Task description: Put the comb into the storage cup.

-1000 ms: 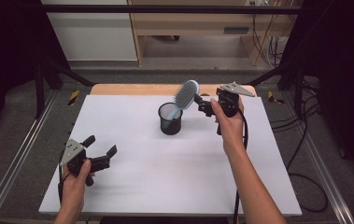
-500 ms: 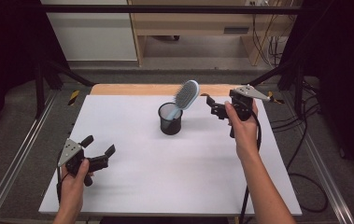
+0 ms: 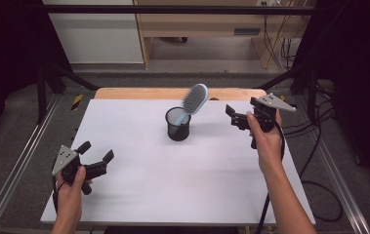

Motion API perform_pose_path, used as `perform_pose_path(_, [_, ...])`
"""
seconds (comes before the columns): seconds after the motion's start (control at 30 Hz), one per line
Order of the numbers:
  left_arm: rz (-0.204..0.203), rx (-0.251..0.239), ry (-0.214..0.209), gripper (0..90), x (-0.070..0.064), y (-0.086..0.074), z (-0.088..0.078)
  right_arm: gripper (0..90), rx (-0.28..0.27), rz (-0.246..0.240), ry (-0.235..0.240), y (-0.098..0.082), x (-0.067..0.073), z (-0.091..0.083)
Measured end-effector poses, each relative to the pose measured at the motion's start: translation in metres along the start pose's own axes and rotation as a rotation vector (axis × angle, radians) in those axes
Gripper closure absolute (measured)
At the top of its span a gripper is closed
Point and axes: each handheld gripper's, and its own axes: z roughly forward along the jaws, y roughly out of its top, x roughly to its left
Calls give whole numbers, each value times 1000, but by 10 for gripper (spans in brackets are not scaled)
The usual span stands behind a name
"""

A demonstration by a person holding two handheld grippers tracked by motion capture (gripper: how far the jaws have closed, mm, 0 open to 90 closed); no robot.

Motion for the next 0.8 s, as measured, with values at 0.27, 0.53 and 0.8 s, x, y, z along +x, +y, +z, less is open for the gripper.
perform_pose_path(0.27, [29,3,15,20,4,0,-10,22,-12,10,12,-6,-10,-18])
perform_pose_path(0.53, [62,-1,-1,21,6,-2,-20,21,-38,7,-7,-16,-21,-37])
perform_pose_path(0.8, [72,-5,-4,18,6,-3,-22,22,-84,-26,-46,-26,-29,-57])
